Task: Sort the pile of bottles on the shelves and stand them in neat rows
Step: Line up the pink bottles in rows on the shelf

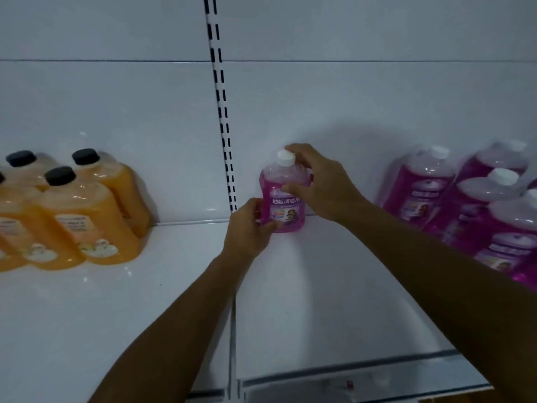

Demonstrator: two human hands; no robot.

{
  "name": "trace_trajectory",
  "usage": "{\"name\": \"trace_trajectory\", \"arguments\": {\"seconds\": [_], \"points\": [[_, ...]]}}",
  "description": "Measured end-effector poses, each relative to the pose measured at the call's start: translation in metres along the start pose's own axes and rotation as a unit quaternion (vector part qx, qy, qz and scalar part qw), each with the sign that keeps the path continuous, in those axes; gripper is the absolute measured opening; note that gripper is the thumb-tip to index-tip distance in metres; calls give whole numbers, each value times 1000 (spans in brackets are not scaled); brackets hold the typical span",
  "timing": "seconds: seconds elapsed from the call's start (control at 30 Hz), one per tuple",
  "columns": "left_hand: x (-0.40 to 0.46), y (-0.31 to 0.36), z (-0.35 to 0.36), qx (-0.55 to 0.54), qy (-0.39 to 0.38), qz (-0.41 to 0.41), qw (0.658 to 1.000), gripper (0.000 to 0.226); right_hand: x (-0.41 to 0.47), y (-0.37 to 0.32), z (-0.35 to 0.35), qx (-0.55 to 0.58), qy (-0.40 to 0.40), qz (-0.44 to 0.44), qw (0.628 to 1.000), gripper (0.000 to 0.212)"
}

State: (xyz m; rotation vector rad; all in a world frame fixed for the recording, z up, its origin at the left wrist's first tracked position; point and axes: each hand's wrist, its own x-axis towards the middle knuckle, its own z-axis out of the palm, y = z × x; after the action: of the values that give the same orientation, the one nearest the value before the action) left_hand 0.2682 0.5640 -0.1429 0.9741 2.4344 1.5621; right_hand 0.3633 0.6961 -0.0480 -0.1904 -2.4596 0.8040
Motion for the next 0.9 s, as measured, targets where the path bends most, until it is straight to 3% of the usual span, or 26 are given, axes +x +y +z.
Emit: {"name": "trace_trajectory", "arguments": {"seconds": [0.43,0.6,0.73,0.9], "points": [[-5,4,0,60,68,-37,995,47,13,13,15,-59,30,-4,998,69],[-20,20,10,71,120,68,988,29,-4,16,-16,-105,13,30,994,75],[-21,50,54,5,37,130,991,21,-27,33,-70,-190,52,79,977,66],[-15,84,116,-3,-106,117,988,53,-51,50,-134,-313,74,139,937,53]]}}
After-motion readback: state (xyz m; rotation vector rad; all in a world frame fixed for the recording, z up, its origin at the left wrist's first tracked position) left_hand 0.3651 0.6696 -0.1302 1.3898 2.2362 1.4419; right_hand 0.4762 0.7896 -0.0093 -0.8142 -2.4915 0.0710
